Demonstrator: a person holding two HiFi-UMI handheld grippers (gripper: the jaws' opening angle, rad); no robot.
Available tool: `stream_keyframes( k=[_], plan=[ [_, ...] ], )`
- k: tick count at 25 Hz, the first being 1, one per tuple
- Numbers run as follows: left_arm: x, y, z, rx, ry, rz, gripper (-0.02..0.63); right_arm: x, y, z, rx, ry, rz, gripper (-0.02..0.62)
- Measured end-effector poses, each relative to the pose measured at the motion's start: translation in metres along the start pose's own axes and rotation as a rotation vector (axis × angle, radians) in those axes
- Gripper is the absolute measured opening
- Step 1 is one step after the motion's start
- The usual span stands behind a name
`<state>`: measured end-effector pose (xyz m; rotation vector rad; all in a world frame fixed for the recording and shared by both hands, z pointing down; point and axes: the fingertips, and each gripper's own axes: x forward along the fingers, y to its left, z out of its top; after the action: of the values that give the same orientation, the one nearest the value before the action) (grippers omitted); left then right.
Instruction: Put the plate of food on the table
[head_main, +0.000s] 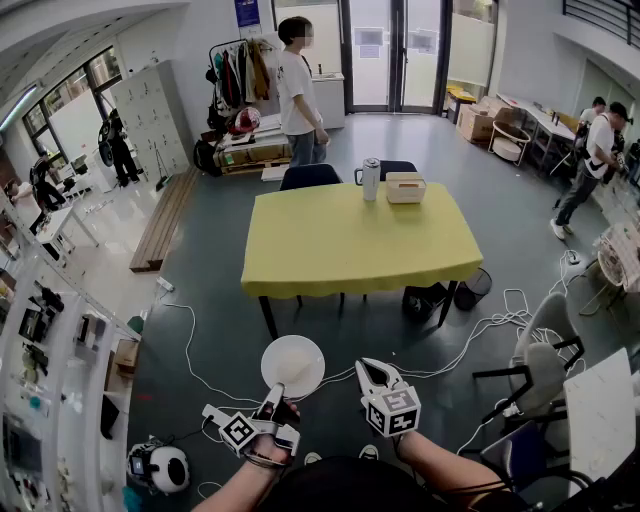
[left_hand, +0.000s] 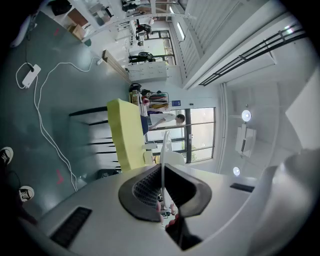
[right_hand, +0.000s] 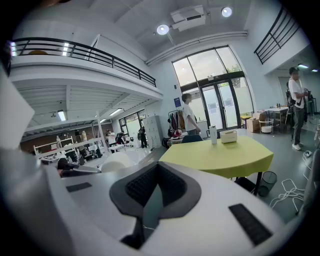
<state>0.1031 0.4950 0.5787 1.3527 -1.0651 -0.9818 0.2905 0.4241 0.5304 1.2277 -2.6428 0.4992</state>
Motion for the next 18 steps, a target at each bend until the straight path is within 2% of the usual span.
stream_keyframes(
  k=[3,10,18],
  plan=[
    [-0.003,0.010,0.010,0.022,-0.003,0.044,0.017,0.005,0.002,0.003,-0.005,-0.005,0.000,0.011],
    [-0.005,0.009,0.016,-0.009,-0.006,0.019,0.017,0.011,0.015,0.004,0.008,-0.021,0.037,0.012],
    [-0.017,0.012,0.036,-0.007,-0.008,0.034,0.017,0.014,0.030,-0.002,0.024,-0.012,0.008,0.012]
  ],
)
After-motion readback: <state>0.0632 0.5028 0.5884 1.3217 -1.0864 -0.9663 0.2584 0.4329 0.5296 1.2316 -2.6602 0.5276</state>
